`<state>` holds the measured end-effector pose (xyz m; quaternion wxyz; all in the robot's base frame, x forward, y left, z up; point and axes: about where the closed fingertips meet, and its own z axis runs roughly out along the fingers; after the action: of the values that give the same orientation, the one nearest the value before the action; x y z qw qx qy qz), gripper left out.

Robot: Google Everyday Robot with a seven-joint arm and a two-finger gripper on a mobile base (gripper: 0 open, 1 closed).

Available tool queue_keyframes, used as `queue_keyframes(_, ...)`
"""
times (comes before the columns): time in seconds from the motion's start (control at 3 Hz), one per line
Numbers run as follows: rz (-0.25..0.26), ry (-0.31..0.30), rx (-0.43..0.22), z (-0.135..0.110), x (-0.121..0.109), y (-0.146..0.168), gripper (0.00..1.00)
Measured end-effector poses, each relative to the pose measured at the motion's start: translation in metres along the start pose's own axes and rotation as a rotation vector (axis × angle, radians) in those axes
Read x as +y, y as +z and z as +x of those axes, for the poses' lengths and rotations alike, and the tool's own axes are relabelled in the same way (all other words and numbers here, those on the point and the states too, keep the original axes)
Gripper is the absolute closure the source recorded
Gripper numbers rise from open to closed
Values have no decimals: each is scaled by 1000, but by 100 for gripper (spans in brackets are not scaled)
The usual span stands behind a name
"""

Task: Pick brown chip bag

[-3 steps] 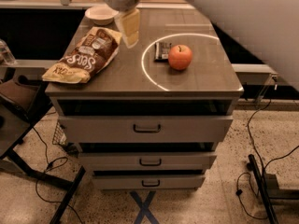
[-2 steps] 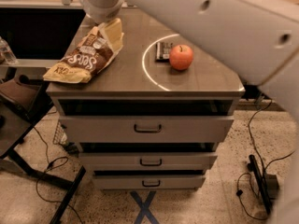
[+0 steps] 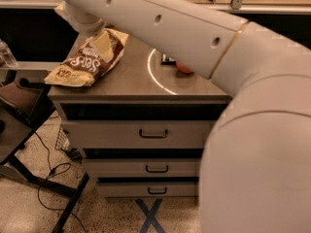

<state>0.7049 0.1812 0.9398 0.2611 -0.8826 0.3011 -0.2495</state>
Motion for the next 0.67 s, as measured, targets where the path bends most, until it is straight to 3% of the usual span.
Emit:
queue_keyframes(0.33, -34, -107, -3, -16, -3, 20, 0)
queue_keyframes(0.67, -80, -197, -26, -36, 10, 42, 0)
